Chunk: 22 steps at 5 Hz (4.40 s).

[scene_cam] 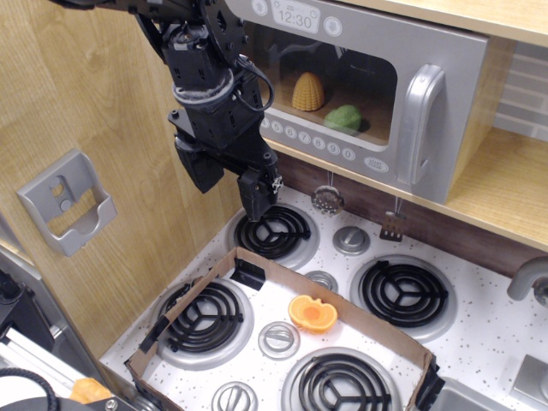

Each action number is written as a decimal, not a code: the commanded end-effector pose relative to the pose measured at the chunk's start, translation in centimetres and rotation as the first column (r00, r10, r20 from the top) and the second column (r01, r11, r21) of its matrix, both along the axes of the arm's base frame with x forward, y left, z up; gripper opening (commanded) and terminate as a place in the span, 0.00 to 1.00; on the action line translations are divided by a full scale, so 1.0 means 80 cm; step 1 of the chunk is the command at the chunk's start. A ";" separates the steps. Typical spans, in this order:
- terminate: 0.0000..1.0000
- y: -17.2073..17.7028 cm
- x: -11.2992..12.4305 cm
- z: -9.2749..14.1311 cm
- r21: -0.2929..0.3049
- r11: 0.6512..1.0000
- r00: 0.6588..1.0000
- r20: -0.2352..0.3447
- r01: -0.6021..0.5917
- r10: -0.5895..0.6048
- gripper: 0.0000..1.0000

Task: Open microwave

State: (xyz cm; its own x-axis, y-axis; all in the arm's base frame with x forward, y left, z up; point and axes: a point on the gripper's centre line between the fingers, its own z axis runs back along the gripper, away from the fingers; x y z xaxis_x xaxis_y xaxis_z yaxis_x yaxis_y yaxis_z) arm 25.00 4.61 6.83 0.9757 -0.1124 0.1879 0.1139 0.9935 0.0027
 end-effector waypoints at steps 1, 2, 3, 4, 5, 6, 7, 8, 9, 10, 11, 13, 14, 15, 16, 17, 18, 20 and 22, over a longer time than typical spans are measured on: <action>0.00 0.000 0.000 0.000 0.000 1.000 1.000 0.000 0.000 0.000 1.00; 0.00 -0.016 0.029 0.028 0.023 1.000 1.000 0.013 -0.013 0.013 1.00; 0.00 -0.035 0.048 0.049 -0.038 0.994 0.994 0.024 -0.106 0.107 1.00; 0.00 -0.052 0.068 0.069 -0.060 0.991 0.987 0.101 -0.123 0.129 1.00; 0.00 -0.065 0.086 0.078 -0.101 0.988 0.984 0.123 -0.120 0.132 1.00; 0.00 -0.080 0.105 0.075 -0.098 0.991 0.983 0.144 -0.096 0.110 1.00; 0.00 -0.096 0.115 0.065 -0.113 0.991 0.981 0.168 -0.077 0.096 1.00; 0.00 -0.106 0.118 0.056 -0.120 0.991 0.982 0.169 -0.062 0.082 1.00; 0.00 -0.115 0.123 0.051 -0.128 0.991 0.982 0.175 -0.043 0.065 1.00; 0.00 -0.119 0.128 0.053 -0.109 0.994 0.981 0.188 -0.019 0.039 1.00; 0.00 -0.111 0.131 0.051 -0.084 0.996 0.977 0.214 0.014 0.005 0.00; 0.00 -0.111 0.119 0.048 -0.063 0.997 0.975 0.217 -0.040 0.052 0.00; 0.00 -0.107 0.109 0.044 -0.061 0.996 0.976 0.204 -0.061 0.073 0.00; 0.00 -0.098 0.096 0.038 -0.050 0.997 0.979 0.191 -0.060 0.069 0.00; 0.00 -0.092 0.082 0.035 -0.052 0.995 0.977 0.191 -0.082 0.091 0.00; 0.00 -0.087 0.076 0.033 -0.063 0.994 0.978 0.179 -0.094 0.104 0.00; 0.00 -0.090 0.073 0.036 -0.046 0.993 0.983 0.146 -0.106 0.112 1.00; 0.00 -0.106 0.042 0.047 -0.017 0.977 0.971 0.103 -0.213 0.214 1.00; 0.00 -0.162 -0.012 0.051 -0.033 0.954 0.939 0.173 -0.297 0.298 1.00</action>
